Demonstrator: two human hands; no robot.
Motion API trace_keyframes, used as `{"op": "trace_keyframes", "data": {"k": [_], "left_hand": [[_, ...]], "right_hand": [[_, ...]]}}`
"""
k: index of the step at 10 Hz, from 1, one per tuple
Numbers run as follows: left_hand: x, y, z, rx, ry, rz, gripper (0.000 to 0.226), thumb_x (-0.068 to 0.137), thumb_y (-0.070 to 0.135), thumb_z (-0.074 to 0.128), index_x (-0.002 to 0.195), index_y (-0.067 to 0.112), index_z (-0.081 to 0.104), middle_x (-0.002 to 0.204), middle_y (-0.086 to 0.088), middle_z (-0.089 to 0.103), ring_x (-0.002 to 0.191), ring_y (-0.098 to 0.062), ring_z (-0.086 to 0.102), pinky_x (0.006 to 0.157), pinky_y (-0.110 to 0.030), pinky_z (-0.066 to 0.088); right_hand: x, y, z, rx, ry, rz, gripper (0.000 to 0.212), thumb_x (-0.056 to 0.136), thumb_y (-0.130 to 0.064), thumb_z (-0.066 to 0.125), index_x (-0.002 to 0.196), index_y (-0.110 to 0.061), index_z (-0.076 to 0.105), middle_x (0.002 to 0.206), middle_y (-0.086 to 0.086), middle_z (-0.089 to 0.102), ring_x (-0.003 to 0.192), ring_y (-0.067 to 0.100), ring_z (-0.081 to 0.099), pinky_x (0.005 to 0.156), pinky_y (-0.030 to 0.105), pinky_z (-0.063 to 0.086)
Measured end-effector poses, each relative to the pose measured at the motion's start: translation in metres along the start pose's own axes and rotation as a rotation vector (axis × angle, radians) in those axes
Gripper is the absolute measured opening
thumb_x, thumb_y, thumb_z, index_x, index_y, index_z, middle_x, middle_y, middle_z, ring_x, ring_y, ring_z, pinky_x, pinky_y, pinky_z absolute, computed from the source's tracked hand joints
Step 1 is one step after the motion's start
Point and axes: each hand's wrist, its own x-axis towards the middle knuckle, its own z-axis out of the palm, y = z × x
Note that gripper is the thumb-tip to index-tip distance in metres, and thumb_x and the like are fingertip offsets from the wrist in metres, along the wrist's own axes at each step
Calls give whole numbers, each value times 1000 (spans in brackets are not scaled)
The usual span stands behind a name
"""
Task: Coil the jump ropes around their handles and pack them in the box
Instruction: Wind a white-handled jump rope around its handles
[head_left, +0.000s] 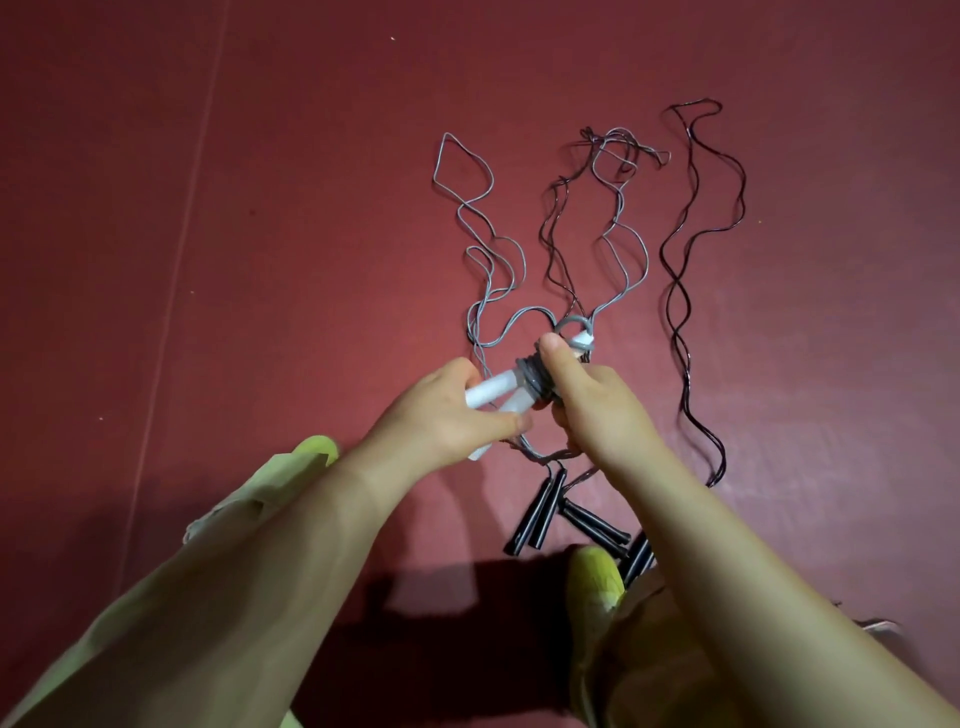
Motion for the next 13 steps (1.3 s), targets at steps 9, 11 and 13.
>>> {"op": "trace_keyframes", "data": {"k": [9,11,13], "left_hand": [[-7,14,23,-394,-175,-41,60,88,67,34,67,16,58,61,-7,60,53,-23,57,63,-31,48],[-11,9,17,160,76,121,45,95,55,29,67,21,33,102,-16,62,100,-38,54,74,-38,39],[-6,10,15,91,38,180,41,89,54,42,68,22,28,71,1,43,77,-30,45,61,-37,28]], "right_hand": [[9,7,9,-81,79,3,55,97,-40,12,134,-10,39,108,21,62,96,36,58,87,44,47],[9,8,12,90,-81,27,77,89,-75,18,40,-24,49,36,-15,37,48,8,31,51,27,22],[7,2,4,160,-38,18,65,92,-62,37,39,-25,43,39,-13,30,38,5,27,53,29,22]]}}
